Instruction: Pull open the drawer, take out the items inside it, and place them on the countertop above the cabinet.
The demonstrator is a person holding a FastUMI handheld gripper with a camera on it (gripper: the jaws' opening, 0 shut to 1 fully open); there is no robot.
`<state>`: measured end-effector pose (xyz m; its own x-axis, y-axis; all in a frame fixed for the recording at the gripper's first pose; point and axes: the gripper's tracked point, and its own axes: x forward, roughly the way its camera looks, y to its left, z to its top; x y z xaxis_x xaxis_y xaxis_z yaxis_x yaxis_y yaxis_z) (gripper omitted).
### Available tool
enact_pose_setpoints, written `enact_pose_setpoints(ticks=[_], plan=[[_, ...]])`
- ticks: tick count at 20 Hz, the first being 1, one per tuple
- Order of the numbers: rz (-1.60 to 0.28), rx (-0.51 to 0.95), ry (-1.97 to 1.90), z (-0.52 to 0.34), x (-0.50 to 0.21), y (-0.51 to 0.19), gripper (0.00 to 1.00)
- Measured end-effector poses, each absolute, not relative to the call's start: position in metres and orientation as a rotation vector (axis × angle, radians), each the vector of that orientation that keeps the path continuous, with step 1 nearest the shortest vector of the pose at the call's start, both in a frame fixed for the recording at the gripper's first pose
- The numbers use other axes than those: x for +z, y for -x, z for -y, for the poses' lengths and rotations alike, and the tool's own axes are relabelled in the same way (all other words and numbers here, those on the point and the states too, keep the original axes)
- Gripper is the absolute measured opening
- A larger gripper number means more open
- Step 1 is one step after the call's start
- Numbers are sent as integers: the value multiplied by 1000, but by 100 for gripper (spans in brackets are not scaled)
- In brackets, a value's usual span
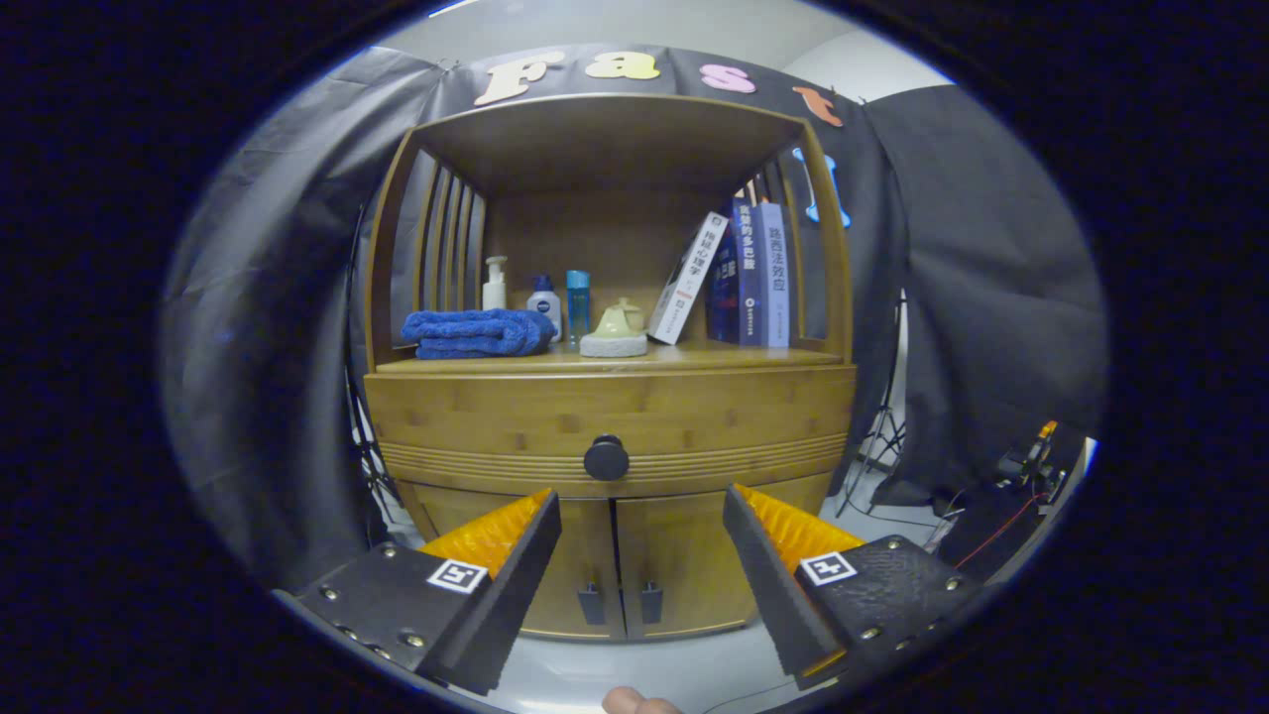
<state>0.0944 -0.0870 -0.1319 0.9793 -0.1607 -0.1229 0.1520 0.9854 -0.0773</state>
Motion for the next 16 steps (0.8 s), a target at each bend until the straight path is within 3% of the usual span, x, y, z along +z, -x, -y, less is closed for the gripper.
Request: enact_pose_setpoints(ticks=[4,10,16], plan=[[-145,-157,43,76,-113,-72,99],[-36,-155,61,62,-19,-37,99],[-37,-151,31,55,33,-6,99]])
